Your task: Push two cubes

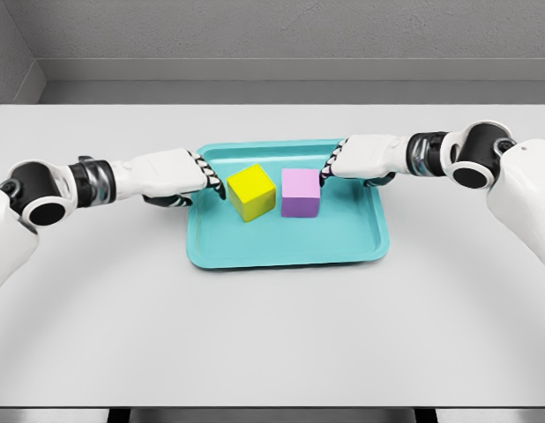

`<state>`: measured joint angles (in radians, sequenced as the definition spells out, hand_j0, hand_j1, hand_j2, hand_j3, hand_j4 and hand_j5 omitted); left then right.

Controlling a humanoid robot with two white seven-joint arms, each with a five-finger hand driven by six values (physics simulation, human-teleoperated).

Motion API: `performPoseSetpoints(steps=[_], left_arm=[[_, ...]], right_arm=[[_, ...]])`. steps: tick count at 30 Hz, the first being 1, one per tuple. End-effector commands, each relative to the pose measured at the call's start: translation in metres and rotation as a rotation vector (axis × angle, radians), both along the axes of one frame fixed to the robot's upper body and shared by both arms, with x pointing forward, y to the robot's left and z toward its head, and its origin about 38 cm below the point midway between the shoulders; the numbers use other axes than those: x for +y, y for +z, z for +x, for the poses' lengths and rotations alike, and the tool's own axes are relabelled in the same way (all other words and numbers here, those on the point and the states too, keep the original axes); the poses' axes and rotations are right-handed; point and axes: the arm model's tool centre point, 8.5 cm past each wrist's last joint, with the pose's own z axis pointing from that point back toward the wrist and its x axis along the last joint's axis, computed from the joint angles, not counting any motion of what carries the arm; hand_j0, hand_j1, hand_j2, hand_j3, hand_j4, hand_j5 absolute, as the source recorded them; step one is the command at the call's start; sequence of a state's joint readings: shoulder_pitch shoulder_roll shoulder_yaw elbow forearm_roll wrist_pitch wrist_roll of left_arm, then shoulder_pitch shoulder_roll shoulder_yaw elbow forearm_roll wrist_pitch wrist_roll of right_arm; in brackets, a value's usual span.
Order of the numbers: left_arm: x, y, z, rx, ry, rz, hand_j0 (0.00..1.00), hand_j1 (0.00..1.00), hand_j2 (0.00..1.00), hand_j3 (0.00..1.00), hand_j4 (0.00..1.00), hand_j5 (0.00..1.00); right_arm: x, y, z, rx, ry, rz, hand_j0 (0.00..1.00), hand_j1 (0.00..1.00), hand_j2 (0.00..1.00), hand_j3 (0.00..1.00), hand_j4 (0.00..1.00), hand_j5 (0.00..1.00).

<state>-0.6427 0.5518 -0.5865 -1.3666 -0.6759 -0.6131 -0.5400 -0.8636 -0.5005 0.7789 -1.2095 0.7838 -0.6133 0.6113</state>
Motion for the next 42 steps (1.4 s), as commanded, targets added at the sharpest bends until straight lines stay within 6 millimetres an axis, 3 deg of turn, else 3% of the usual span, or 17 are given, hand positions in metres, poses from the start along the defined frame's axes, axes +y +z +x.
performPoseSetpoints(steps=[1,12,21,26,33,35,37,42], left_arm=[[-0.005,0.001,0.001,0.000,-0.004,-0.014,0.68,0.68,0.68,0.68,0.68,0.68],[-0.016,0.003,0.006,0.005,-0.009,-0.024,0.68,0.68,0.68,0.68,0.68,0.68],[-0.001,0.003,0.010,0.011,0.027,-0.015,0.68,0.68,0.68,0.68,0.68,0.68],[0.020,0.009,0.011,0.004,0.061,-0.007,0.68,0.68,0.68,0.68,0.68,0.68],[0.023,0.016,0.013,-0.012,0.069,-0.018,0.68,0.68,0.68,0.68,0.68,0.68],[0.023,0.018,0.013,-0.017,0.068,-0.018,0.68,0.68,0.68,0.68,0.68,0.68],[0.023,0.019,0.014,-0.020,0.070,-0.020,0.68,0.68,0.68,0.68,0.68,0.68],[0.028,0.025,0.015,-0.022,0.085,-0.055,0.68,0.68,0.68,0.68,0.68,0.68]], right_arm=[[0.004,0.000,0.000,0.000,0.004,0.010,0.77,0.77,0.77,0.77,0.77,0.77],[0.012,0.007,0.002,-0.013,0.017,0.019,0.76,0.76,0.76,0.76,0.76,0.76],[0.020,0.011,0.003,-0.021,0.030,0.026,0.76,0.76,0.76,0.76,0.76,0.76],[0.021,0.012,0.003,-0.024,0.032,0.026,0.76,0.76,0.76,0.76,0.76,0.76],[0.029,0.011,0.002,-0.022,0.053,0.016,0.76,0.76,0.76,0.76,0.76,0.76],[0.027,0.012,0.003,-0.023,0.049,0.015,0.77,0.77,0.77,0.77,0.77,0.77],[0.009,0.021,0.005,-0.040,0.025,-0.001,0.77,0.77,0.77,0.77,0.77,0.77],[-0.020,0.048,-0.015,-0.118,0.054,-0.052,0.77,0.77,0.77,0.77,0.77,0.77]])
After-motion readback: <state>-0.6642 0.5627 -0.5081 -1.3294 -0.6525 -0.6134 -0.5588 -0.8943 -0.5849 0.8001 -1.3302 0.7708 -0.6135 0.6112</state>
